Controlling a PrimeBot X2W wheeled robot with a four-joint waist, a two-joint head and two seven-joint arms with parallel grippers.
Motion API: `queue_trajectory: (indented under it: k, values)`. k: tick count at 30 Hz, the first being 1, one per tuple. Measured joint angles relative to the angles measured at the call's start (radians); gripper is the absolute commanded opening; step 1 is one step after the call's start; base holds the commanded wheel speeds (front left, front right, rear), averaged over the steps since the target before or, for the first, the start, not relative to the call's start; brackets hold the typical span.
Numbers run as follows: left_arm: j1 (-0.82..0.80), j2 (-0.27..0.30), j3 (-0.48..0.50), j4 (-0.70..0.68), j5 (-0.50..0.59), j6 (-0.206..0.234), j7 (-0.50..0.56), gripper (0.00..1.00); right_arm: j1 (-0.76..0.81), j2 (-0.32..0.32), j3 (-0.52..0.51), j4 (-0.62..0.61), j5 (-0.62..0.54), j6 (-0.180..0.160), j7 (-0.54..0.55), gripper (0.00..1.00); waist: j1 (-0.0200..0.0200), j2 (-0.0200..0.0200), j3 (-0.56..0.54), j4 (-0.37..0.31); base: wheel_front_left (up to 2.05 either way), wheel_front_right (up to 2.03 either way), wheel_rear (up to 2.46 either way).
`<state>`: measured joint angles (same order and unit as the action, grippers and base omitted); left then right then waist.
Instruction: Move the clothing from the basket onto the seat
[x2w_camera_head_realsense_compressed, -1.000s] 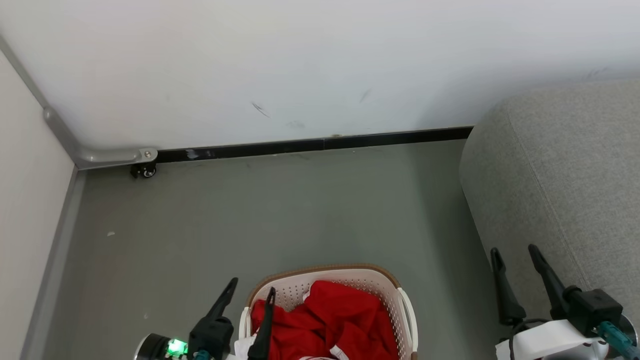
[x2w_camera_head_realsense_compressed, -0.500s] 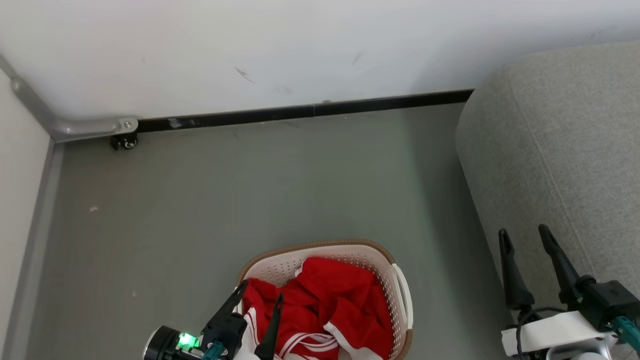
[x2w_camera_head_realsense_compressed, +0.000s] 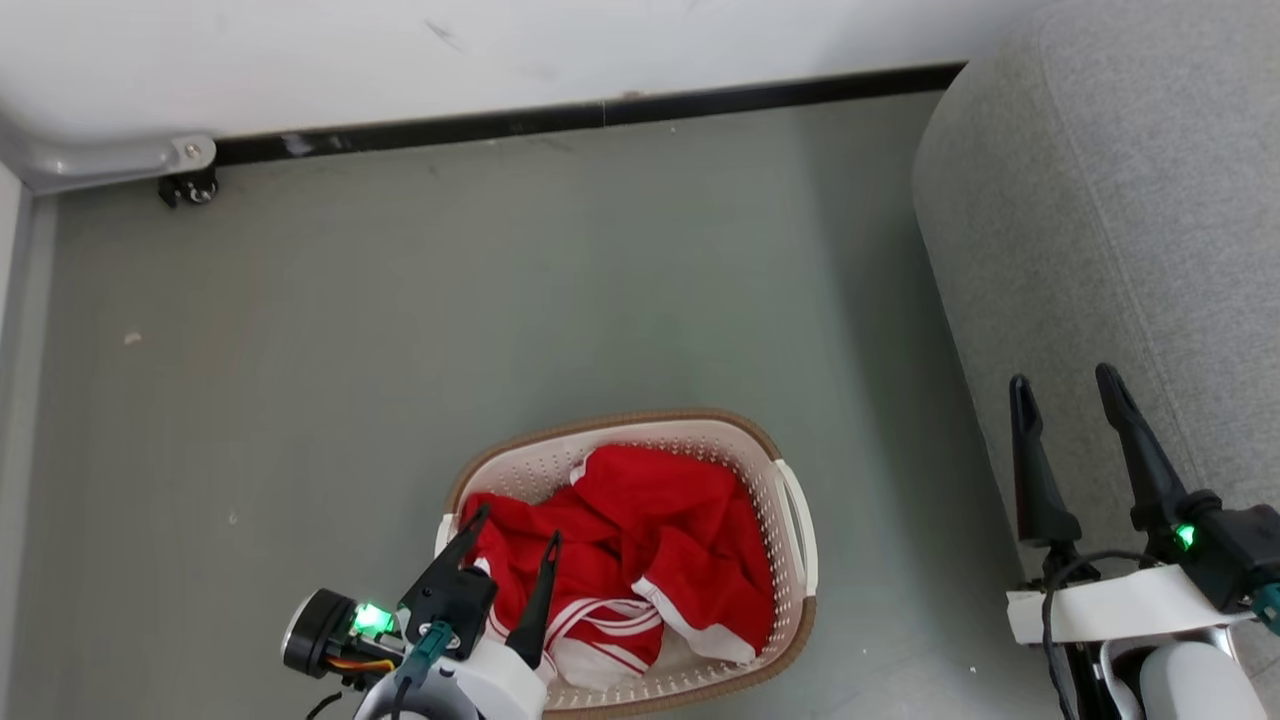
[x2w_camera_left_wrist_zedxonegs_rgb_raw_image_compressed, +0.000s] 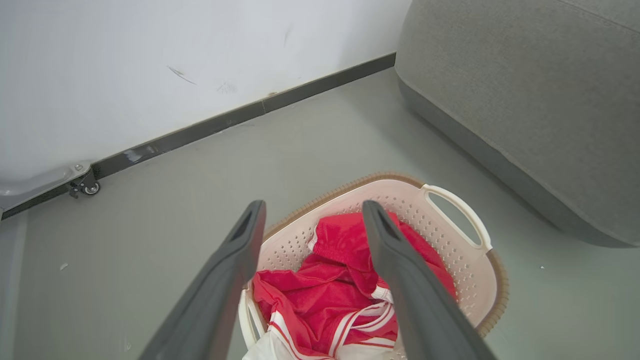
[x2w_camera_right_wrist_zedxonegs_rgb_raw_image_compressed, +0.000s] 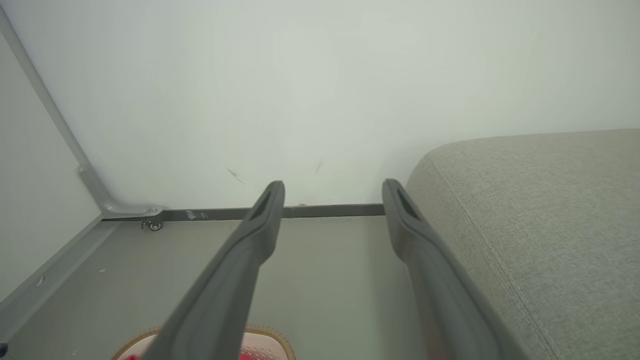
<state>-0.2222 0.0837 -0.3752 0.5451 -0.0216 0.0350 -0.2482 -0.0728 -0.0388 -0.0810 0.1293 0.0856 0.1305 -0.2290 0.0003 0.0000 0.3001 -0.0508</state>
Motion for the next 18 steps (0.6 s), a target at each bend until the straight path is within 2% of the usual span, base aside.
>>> queue_trajectory:
  k: [18]
  values:
    - [-0.123,0.003,-0.003,0.087,0.035,0.011,0.0,1.0,-0.125,-0.002,-0.003,-0.042,0.0,0.0,-0.002,1.0,-0.0001,0.0,0.188,-0.011,0.0,0.0,0.0]
